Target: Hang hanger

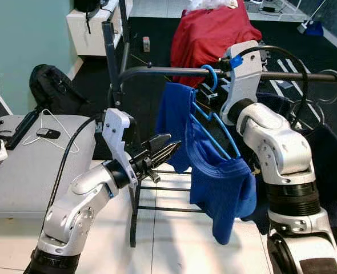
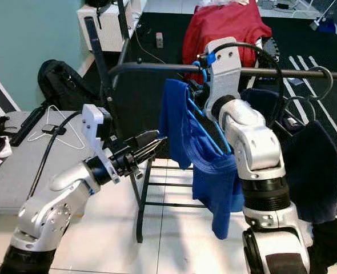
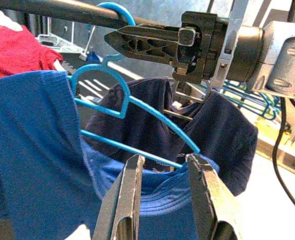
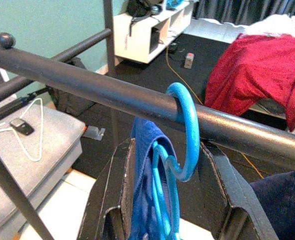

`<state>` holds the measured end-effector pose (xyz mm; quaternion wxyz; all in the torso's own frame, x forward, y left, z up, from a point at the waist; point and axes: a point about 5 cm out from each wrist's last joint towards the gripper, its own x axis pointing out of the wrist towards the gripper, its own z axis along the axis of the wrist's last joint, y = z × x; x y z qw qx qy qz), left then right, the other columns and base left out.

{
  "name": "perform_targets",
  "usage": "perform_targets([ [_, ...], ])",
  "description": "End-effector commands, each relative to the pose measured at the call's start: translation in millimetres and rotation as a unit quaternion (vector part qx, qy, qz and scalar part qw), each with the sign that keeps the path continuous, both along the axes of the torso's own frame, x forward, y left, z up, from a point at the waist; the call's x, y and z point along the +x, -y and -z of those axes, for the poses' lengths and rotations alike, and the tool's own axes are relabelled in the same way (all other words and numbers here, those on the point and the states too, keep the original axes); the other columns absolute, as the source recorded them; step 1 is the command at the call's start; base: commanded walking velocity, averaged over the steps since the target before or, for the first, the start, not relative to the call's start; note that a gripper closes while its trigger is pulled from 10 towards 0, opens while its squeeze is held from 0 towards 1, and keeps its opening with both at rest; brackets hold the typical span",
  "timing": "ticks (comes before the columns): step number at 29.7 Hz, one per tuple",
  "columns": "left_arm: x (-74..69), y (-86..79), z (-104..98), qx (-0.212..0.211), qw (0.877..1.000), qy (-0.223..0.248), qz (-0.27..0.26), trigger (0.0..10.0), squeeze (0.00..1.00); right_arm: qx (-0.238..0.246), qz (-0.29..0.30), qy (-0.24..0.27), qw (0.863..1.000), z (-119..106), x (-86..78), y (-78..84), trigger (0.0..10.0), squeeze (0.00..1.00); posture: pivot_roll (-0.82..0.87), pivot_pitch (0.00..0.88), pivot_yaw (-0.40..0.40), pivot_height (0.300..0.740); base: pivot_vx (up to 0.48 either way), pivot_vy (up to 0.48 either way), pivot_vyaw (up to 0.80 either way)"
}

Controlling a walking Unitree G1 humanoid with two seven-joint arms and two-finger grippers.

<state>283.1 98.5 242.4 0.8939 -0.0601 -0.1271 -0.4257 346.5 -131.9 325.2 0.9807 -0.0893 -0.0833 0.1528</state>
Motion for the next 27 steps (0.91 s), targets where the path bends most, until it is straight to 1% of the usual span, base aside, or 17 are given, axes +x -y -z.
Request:
perform_targets([
  [1, -3.4, 1.7, 0, 0.008, 1.000, -0.002, 0.014, 10.0, 0.00, -0.002, -0.007, 0.010, 1.000, -6, -7.0, 0.8, 10.0, 0.00, -0.03, 0.199, 0.015, 0.740, 0.000, 0.000, 0.00],
  [3, -4.0, 0.6, 1, 0.007, 1.000, -0.005, 0.009, 10.0, 0.00, 0.002, -0.006, 0.016, 1.000, -10, -12.6, 2.3, 10.0, 0.00, -0.03, 0.194, 0.014, 0.740, 0.000, 0.000, 0.00],
  [6, -4.0, 0.6, 1, 0.007, 1.000, -0.005, 0.009, 10.0, 0.00, 0.002, -0.006, 0.016, 1.000, -10, -12.6, 2.3, 10.0, 0.00, -0.03, 0.194, 0.014, 0.740, 0.000, 0.000, 0.00],
  [7, -3.9, -2.1, 1, 0.007, 1.000, 0.001, -0.017, 10.0, 0.00, 0.022, -0.009, 0.029, 0.999, -12, -21.0, 3.6, 10.0, 0.00, 0.01, 0.175, -0.018, 0.740, 0.000, 0.000, 0.00],
  [9, -3.9, -2.1, 1, 0.007, 1.000, 0.001, -0.017, 10.0, 0.00, 0.022, -0.009, 0.029, 0.999, -12, -21.0, 3.6, 10.0, 0.00, 0.01, 0.175, -0.018, 0.740, 0.000, 0.000, 0.00],
  [10, -2.8, -6.5, 3, 0.003, 0.998, -0.003, -0.056, 10.0, 0.00, 0.038, -0.013, 0.044, 0.998, -12, -29.8, 3.5, 10.0, 0.00, 0.01, 0.154, -0.020, 0.740, 0.000, 0.000, 0.00],
  [11, -2.8, -6.5, 3, 0.003, 0.998, -0.003, -0.056, 10.0, 0.00, 0.038, -0.013, 0.044, 0.998, -12, -29.8, 3.5, 10.0, 0.00, 0.01, 0.154, -0.020, 0.740, 0.000, 0.000, 0.00],
  [12, -1.7, -11.0, 4, -0.008, 0.996, -0.005, -0.094, 10.0, 0.00, 0.045, 0.003, 0.066, 0.997, -14, -34.4, 4.8, 10.0, 0.00, 0.00, 0.135, -0.017, 0.740, 0.000, 0.000, 0.00],
  [13, 1.2, -17.1, 2, -0.030, 0.990, -0.006, -0.138, 10.0, 0.00, 0.088, 0.006, 0.095, 0.992, -20, -34.4, 2.3, 10.0, 0.00, 0.00, 0.139, -0.014, 0.740, 0.000, 0.000, 0.00],
  [14, 1.2, -17.1, 2, -0.030, 0.990, -0.006, -0.138, 10.0, 0.00, 0.088, 0.006, 0.095, 0.992, -20, -34.4, 2.3, 10.0, 0.00, 0.00, 0.139, -0.014, 0.740, 0.000, 0.000, 0.00],
  [15, 6.1, -23.2, 1, -0.048, 0.983, -0.010, -0.177, 10.0, 0.00, 0.109, 0.003, 0.102, 0.989, -17, -30.7, -0.4, 10.0, 0.00, 0.00, 0.140, -0.023, 0.740, 0.000, 0.000, 0.00],
  [18, 15.4, -33.0, -3, -0.062, 0.972, -0.007, -0.228, 10.0, 0.00, 0.103, -0.007, 0.102, 0.989, -3, -21.8, -7.0, 10.0, 0.00, 0.00, 0.128, -0.029, 0.740, 0.000, 0.000, 0.00],
  [22, 19.8, -36.2, -6, -0.062, 0.969, -0.004, -0.241, 10.0, 0.00, 0.090, -0.018, 0.097, 0.991, 2, -19.3, -10.3, 10.0, 0.00, 0.01, 0.139, -0.037, 0.740, 0.000, 0.000, 0.00],
  [23, 23.4, -41.4, -9, -0.061, 0.967, 0.001, -0.249, 10.0, 0.00, 0.091, -0.037, 0.091, 0.991, 4, -19.9, -16.8, 10.0, 0.00, 0.01, 0.143, -0.042, 0.740, 0.000, 0.000, 0.00],
  [24, 23.4, -41.4, -9, -0.061, 0.967, 0.001, -0.249, 10.0, 0.00, 0.091, -0.037, 0.091, 0.991, 4, -19.9, -16.8, 10.0, 0.00, 0.01, 0.143, -0.042, 0.740, 0.000, 0.000, 0.00],
  [26, 23.9, -49.0, -10, -0.064, 0.964, 0.002, -0.257, 10.0, 0.00, 0.102, -0.071, 0.081, 0.989, 7, -27.2, -29.1, 10.0, 0.00, 0.00, 0.123, -0.036, 0.740, 0.000, 0.000, 0.00],
  [27, 23.9, -49.0, -10, -0.064, 0.964, 0.002, -0.257, 10.0, 0.00, 0.102, -0.071, 0.081, 0.989, 7, -27.2, -29.1, 10.0, 0.00, 0.00, 0.123, -0.036, 0.740, 0.000, 0.000, 0.00],
])
